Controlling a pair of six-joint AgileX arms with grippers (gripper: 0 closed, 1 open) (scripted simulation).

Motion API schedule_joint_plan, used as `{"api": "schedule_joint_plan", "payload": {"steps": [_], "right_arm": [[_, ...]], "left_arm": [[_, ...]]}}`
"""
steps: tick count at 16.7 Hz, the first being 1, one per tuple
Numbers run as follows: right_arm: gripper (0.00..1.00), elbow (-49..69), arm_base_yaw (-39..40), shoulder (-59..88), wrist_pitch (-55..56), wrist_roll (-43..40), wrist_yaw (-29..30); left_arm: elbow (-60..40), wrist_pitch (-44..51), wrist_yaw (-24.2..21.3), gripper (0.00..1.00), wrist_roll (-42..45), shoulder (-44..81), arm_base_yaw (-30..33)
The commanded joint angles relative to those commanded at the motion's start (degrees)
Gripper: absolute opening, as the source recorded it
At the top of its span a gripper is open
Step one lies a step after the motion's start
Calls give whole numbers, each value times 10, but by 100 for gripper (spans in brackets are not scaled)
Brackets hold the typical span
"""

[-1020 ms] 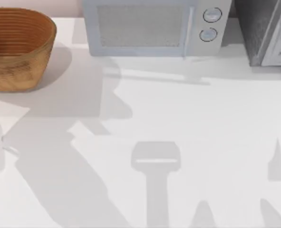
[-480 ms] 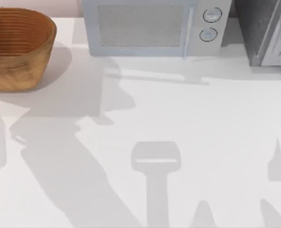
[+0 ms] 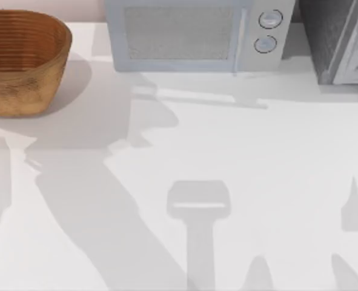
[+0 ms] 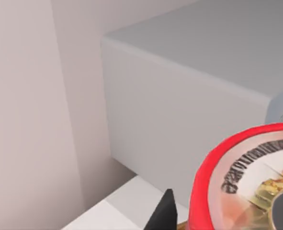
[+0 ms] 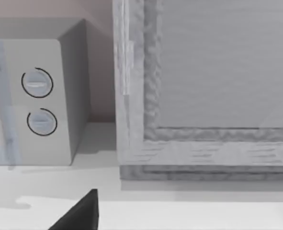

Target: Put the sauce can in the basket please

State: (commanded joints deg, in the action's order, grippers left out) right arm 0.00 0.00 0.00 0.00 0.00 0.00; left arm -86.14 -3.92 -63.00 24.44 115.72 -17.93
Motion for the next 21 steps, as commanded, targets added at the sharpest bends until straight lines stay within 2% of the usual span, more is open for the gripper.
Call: {"api": "schedule_joint_plan", "payload": {"steps": [2,15,21], "right_arm": [[100,0,0,0,0,0,0],[100,0,0,0,0,0,0],[100,0,0,0,0,0,0]], "left_arm": [[0,0,0,0,0,0,0],[0,0,0,98,0,0,0],[0,0,0,100,0,0,0]]}}
